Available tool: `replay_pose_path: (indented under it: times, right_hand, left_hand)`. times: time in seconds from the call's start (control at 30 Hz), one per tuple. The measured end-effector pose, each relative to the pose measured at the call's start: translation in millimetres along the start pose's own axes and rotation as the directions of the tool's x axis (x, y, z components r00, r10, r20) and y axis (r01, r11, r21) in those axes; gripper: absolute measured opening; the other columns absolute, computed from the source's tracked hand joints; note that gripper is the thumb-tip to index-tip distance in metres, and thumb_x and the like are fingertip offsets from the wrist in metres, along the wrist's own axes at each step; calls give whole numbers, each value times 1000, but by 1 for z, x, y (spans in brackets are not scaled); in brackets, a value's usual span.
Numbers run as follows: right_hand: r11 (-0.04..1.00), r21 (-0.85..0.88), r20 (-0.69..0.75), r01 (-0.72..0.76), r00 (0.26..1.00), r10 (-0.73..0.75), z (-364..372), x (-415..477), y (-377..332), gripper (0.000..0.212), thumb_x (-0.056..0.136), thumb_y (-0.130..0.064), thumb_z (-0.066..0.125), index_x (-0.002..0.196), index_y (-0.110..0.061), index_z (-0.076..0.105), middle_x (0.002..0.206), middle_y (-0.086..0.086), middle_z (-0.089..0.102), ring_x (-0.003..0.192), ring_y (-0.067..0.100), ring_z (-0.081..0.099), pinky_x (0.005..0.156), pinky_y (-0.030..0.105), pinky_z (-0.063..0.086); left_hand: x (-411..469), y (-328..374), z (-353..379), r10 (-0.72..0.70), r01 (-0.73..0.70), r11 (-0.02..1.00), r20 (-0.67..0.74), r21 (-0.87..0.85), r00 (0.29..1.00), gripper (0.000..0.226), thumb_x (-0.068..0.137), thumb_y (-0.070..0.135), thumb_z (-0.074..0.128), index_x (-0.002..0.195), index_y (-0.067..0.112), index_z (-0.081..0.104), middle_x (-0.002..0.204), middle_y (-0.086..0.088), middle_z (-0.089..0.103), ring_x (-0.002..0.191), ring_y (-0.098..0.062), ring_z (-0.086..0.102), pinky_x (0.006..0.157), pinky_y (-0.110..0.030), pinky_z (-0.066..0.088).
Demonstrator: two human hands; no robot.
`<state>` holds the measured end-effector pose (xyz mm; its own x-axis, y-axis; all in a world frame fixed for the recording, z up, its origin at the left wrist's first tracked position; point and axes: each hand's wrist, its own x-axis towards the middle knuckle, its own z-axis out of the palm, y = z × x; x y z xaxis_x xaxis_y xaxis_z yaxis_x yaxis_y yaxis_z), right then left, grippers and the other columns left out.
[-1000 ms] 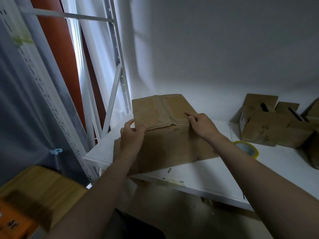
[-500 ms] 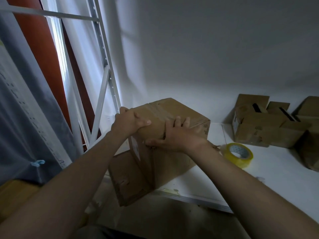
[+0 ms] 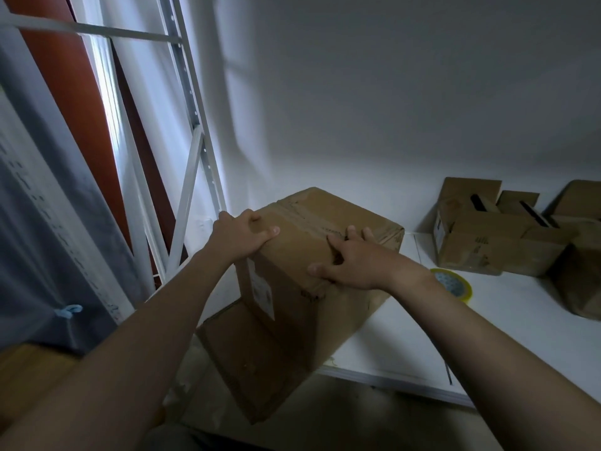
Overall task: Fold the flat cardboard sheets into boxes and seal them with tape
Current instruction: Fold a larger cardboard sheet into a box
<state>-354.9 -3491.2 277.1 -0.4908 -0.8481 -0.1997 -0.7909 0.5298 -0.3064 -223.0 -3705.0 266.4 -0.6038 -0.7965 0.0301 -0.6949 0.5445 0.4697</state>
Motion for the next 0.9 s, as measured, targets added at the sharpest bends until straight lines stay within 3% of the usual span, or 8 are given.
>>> replay_pose_path:
  times: [0.13, 0.3, 0.47, 0.57, 0.67, 0.77, 0.83, 0.9]
  right_hand:
    - [984, -151, -29, -93, 996, 90, 2, -18, 9, 83, 95, -74, 35, 160, -24, 20, 165, 16, 13, 151, 46, 5, 120, 61, 20]
    - [982, -84, -85, -172, 983, 164, -3, -47, 37, 84, 97, -70, 36, 159, -17, 23, 167, 15, 12, 153, 44, 6, 121, 58, 21]
    - [983, -47, -134, -176, 976, 169, -10, -63, 85, 73, 98, -68, 35, 155, -23, 31, 165, 9, 23, 152, 37, 16, 122, 54, 23]
    - [982, -47, -144, -184, 974, 175, -15, -72, 103, 72, 99, -68, 35, 158, -28, 28, 167, 4, 20, 155, 32, 11, 123, 54, 20]
    - [987, -48, -143, -151, 979, 143, -16, -76, 109, 74, 99, -69, 33, 160, -29, 21, 169, 1, 14, 156, 29, 5, 125, 53, 15]
    - [989, -50, -146, -139, 981, 130, -13, -74, 111, 76, 98, -70, 31, 161, -29, 19, 169, 1, 12, 156, 31, 3, 125, 55, 14]
    - [990, -47, -152, -136, 980, 127, -13, -72, 114, 76, 98, -71, 31, 161, -29, 19, 170, 1, 11, 156, 30, 2, 125, 54, 14]
    - [993, -39, -146, -112, 984, 105, -15, -75, 116, 76, 99, -69, 32, 161, -28, 18, 170, 1, 10, 156, 28, 2, 125, 51, 12]
  left_hand:
    - [-46, 22, 6, -12, 14, 990, -15, 141, 1000, 76, 89, 75, 47, 152, 32, 40, 155, -22, 31, 141, -45, 34, 113, -54, 35]
    - [-103, 43, 23, 26, -39, 971, 57, 237, 998, 71, 93, 74, 38, 149, 30, 43, 149, -15, 44, 133, -37, 47, 105, -48, 43]
    - [-144, 79, 31, 128, -132, 991, 129, 21, 983, 61, 98, 57, 52, 151, 29, 43, 148, -7, 50, 128, -28, 52, 101, -39, 44]
    - [-154, 95, 37, 147, -136, 988, 191, -67, 971, 62, 96, 54, 57, 151, 30, 42, 149, -4, 49, 127, -27, 54, 101, -38, 45]
    - [-150, 108, 40, 100, -117, 984, 125, 134, 987, 59, 94, 58, 56, 144, 29, 48, 147, -11, 36, 130, -34, 45, 105, -46, 43]
    - [-135, 129, 47, 389, -381, 868, 42, 319, 920, 47, 100, 46, 48, 139, 21, 54, 159, -8, 30, 147, -36, 22, 119, -55, 25]
    - [-128, 149, 52, 493, -514, 815, 146, 268, 858, 49, 105, 42, 39, 148, 20, 47, 164, -3, 28, 153, -31, 12, 124, -53, 13]
    - [-123, 167, 60, 443, -508, 837, 291, 205, 848, 56, 108, 46, 30, 157, 19, 30, 168, -1, 16, 156, -26, 5, 124, -52, 11]
